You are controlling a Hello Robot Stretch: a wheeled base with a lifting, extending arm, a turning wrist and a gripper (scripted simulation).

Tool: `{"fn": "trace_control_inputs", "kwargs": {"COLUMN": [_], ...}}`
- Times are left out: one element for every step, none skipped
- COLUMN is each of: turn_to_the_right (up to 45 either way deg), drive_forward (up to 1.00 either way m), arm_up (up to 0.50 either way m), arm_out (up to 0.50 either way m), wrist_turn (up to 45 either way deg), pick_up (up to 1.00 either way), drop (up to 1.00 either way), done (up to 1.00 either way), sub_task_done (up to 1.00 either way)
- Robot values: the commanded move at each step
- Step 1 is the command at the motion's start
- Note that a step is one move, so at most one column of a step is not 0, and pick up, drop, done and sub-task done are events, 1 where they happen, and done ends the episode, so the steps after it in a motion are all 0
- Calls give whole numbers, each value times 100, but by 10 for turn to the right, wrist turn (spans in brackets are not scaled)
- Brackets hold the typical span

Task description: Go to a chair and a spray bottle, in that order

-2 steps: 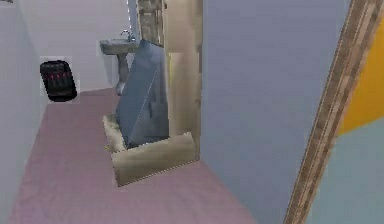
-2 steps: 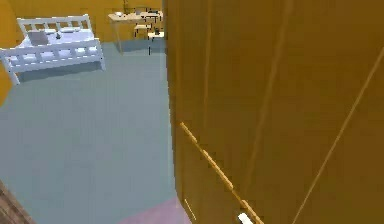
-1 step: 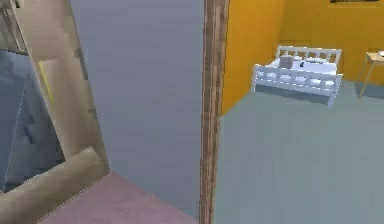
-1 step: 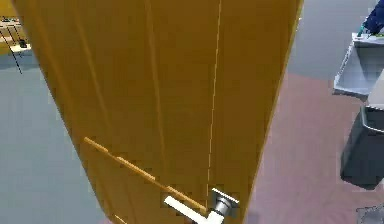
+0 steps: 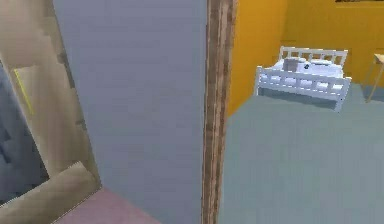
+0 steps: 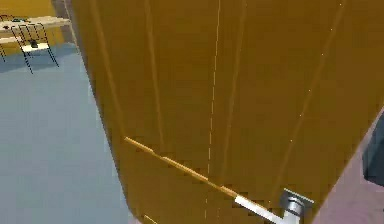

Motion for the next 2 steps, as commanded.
{"fn": "trace_control_inputs", "kwargs": {"turn_to_the_right": [-450, -450], "drive_forward": [0, 0], "arm_up": [0, 0], "arm_out": [0, 0], "wrist_turn": [0, 0], "pick_up": [0, 0], "drop": [0, 0], "done": [0, 0], "sub_task_done": [0, 0]}}
